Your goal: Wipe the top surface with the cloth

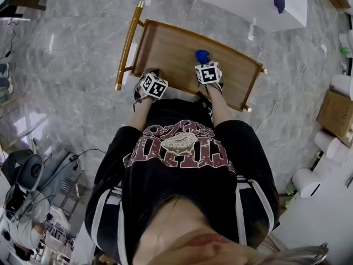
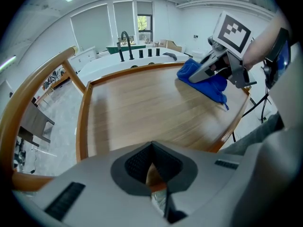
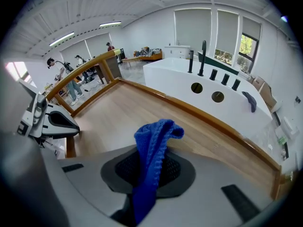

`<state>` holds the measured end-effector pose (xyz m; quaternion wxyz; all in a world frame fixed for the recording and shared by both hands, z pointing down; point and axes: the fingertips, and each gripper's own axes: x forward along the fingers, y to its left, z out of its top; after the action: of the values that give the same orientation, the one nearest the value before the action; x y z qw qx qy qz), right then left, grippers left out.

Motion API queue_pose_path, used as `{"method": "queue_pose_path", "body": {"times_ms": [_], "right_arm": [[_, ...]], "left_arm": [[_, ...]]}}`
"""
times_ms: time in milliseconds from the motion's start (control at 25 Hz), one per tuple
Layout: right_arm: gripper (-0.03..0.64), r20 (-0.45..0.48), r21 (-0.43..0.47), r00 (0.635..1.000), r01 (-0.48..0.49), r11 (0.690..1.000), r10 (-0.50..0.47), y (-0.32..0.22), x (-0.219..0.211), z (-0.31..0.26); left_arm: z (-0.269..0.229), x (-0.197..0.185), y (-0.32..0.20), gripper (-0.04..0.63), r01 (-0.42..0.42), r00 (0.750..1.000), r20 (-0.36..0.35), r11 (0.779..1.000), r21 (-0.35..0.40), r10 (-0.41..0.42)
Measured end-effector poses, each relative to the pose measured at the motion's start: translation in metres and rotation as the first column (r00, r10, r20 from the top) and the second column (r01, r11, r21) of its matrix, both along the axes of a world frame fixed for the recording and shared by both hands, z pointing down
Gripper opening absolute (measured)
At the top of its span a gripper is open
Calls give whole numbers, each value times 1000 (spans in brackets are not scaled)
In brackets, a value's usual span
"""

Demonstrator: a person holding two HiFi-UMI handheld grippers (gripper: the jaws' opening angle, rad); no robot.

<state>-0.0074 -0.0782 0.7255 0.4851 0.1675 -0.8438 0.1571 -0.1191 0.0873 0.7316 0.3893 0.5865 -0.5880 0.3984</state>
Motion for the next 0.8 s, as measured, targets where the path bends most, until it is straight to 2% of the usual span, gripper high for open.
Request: {"method": "queue_pose_path", "body": {"times_ms": [560,800], "right_arm": [[64,37,-8,987,156,988,-155,21,-57,0],[64,47,-4,974,224,975,-224,35,-80,0]], "left_arm": [[0,-21,24,49,128,992,-6,992,16,-128],[-2,-22,31,49,146,989,-11,989,30,-145]]}}
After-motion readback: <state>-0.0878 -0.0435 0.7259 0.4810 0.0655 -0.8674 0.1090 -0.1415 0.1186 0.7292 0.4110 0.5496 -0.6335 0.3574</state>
